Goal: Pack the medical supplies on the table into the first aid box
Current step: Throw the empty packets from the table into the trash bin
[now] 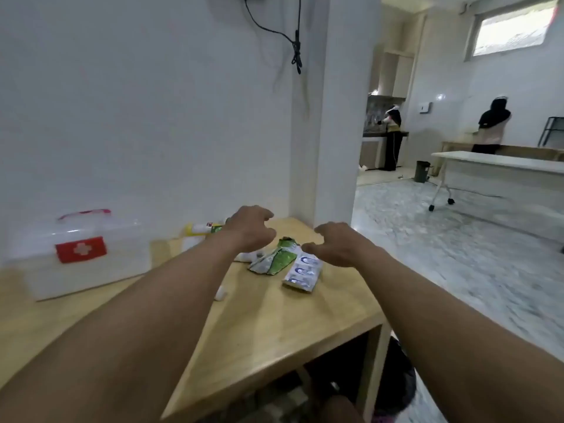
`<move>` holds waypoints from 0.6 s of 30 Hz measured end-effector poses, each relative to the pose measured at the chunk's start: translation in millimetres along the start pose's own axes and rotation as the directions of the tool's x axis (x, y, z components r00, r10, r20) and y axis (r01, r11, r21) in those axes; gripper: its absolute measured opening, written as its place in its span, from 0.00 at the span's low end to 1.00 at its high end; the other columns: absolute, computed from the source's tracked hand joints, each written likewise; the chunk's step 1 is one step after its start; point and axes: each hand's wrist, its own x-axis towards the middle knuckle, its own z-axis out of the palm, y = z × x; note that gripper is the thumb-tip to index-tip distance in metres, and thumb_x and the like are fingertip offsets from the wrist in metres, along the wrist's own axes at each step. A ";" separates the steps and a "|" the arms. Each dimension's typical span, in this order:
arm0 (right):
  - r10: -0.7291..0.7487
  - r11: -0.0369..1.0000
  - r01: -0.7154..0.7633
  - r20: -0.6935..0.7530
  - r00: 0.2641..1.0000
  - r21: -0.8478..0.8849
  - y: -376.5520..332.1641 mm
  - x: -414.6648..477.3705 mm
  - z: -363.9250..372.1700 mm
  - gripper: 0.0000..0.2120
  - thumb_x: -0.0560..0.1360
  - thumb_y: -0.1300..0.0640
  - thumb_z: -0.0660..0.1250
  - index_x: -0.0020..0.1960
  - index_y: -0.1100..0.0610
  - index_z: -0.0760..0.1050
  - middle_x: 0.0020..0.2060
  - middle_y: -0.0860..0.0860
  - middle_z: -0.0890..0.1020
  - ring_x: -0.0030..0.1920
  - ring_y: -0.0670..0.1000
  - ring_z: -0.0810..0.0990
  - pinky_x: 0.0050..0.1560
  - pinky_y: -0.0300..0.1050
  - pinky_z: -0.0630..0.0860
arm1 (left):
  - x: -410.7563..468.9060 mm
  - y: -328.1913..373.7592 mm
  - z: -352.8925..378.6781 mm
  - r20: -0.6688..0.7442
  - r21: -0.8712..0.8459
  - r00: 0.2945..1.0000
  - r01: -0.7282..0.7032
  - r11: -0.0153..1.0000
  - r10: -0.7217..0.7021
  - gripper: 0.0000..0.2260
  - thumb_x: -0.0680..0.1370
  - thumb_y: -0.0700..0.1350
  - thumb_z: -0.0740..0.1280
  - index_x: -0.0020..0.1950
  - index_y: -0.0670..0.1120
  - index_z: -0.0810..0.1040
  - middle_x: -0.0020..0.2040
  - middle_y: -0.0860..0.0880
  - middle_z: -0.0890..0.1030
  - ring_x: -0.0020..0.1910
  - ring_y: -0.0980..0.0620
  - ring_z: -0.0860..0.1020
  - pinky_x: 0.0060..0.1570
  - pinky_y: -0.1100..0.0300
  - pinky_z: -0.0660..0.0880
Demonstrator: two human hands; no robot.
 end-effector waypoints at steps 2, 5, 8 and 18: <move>0.016 1.000 -0.015 0.042 0.999 -0.006 6.1 1.5 7.8 0.35 0.76 0.39 0.63 0.75 0.60 0.66 0.72 0.55 0.71 0.72 0.55 0.68 0.66 0.48 0.67 | 4.6 2.0 9.2 0.033 0.046 0.999 -0.008 0.999 0.007 0.25 0.73 0.45 0.67 0.71 0.47 0.73 0.69 0.48 0.76 0.66 0.47 0.73 0.65 0.54 0.70; 0.046 0.999 -0.046 0.105 0.993 -0.002 15.5 5.0 24.5 0.35 0.75 0.37 0.65 0.73 0.60 0.68 0.72 0.55 0.71 0.71 0.56 0.69 0.66 0.50 0.68 | 13.2 1.8 26.3 0.098 0.116 0.995 -0.030 0.993 0.019 0.28 0.71 0.43 0.67 0.72 0.48 0.71 0.70 0.49 0.75 0.68 0.48 0.72 0.64 0.56 0.69; 0.064 0.998 -0.062 0.145 0.987 -0.019 19.0 10.8 32.3 0.32 0.71 0.35 0.68 0.63 0.60 0.75 0.60 0.55 0.78 0.64 0.57 0.75 0.57 0.50 0.73 | 22.7 3.4 37.1 0.142 0.167 0.989 -0.074 0.983 0.050 0.31 0.70 0.44 0.67 0.74 0.52 0.70 0.70 0.50 0.74 0.69 0.48 0.70 0.62 0.56 0.69; 0.050 0.994 -0.059 0.105 0.993 0.090 28.4 20.0 30.0 0.32 0.68 0.45 0.77 0.65 0.57 0.69 0.60 0.54 0.78 0.57 0.55 0.76 0.50 0.49 0.73 | 52.5 15.0 61.6 0.320 0.430 0.945 -0.087 0.899 -0.062 0.28 0.71 0.52 0.66 0.71 0.64 0.67 0.70 0.46 0.71 0.71 0.42 0.59 0.65 0.44 0.57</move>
